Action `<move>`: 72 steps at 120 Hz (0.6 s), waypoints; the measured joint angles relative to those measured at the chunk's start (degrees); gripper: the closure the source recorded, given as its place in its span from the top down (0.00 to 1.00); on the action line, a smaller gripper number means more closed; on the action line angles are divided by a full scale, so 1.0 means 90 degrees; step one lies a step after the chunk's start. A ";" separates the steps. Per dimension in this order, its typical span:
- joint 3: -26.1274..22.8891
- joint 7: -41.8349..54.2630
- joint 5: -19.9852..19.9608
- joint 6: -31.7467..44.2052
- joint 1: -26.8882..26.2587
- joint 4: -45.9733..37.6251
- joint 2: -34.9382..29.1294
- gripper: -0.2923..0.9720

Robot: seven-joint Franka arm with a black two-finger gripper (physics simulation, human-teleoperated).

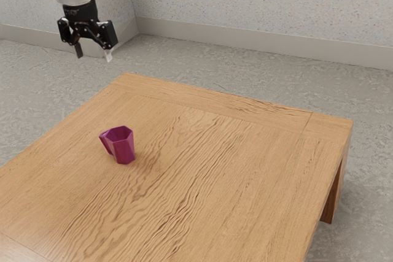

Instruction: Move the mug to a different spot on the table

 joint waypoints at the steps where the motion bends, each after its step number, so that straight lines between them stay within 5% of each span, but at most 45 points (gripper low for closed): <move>1: 0.0000 0.0000 -0.0001 -0.0001 -0.0004 0.0001 0.0001 0.75; 38: 0.0038 -0.0014 -0.0157 -0.0121 -0.0068 -0.0313 -0.0247 0.75; 72: 0.0369 -0.1202 -0.0105 0.0606 -0.0184 -0.2189 -0.1099 0.75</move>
